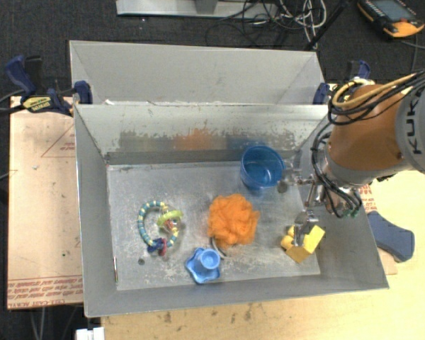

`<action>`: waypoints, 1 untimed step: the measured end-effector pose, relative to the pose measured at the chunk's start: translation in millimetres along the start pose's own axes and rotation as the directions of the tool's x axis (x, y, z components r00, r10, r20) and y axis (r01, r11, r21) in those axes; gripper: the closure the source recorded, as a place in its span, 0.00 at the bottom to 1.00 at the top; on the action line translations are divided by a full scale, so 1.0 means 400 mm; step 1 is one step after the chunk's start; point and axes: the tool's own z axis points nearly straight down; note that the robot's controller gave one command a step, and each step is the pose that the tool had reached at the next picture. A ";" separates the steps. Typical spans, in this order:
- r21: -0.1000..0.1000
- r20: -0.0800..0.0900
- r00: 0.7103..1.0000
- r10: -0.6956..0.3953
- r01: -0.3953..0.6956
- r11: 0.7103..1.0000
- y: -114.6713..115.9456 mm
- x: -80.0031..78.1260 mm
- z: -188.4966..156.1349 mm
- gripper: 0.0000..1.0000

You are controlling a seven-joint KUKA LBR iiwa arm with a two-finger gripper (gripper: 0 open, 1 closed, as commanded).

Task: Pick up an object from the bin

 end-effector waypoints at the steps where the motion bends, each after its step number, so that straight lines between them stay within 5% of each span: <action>1: -0.005 -0.009 0.936 -0.351 0.351 0.937 0.030 0.174 0.140 1.00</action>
Offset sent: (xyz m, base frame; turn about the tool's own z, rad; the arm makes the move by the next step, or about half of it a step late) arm 0.0000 0.0000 0.0000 0.0000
